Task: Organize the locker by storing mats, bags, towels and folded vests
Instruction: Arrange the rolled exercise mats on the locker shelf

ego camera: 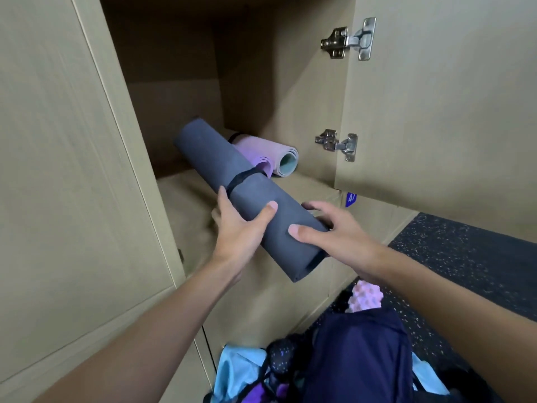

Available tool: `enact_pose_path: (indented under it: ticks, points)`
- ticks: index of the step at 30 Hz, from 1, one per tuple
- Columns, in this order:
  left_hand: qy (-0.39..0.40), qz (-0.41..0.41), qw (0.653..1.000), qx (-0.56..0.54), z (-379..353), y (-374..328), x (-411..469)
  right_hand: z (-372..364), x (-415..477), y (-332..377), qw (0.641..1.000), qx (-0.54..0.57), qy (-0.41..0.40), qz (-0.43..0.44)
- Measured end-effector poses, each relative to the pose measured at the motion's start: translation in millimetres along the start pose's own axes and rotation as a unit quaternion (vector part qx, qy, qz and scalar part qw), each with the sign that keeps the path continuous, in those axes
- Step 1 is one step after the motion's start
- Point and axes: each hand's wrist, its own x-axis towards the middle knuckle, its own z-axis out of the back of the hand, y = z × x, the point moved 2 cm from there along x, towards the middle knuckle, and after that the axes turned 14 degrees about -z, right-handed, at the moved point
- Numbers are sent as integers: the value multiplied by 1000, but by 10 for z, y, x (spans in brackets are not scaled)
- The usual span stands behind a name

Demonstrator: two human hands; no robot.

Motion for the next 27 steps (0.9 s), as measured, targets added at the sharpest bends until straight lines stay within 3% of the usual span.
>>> enact_pose_path:
  ticks: [9, 14, 22, 25, 27]
  points:
    - [-74, -38, 984, 160, 201, 206, 494, -400, 799, 301, 997, 69, -24, -25]
    - [-35, -39, 984, 172, 196, 243, 437, -525, 1011, 318, 998, 50, -18, 14]
    - [33, -91, 969, 227, 194, 238, 323, -297, 1212, 311, 992, -65, 95, 45]
    - [4, -114, 959, 258, 223, 248, 340, -185, 1365, 223, 992, -108, 43, 58]
    - [-23, -125, 956, 264, 244, 270, 377, -150, 1495, 79, 951, -287, -26, 112]
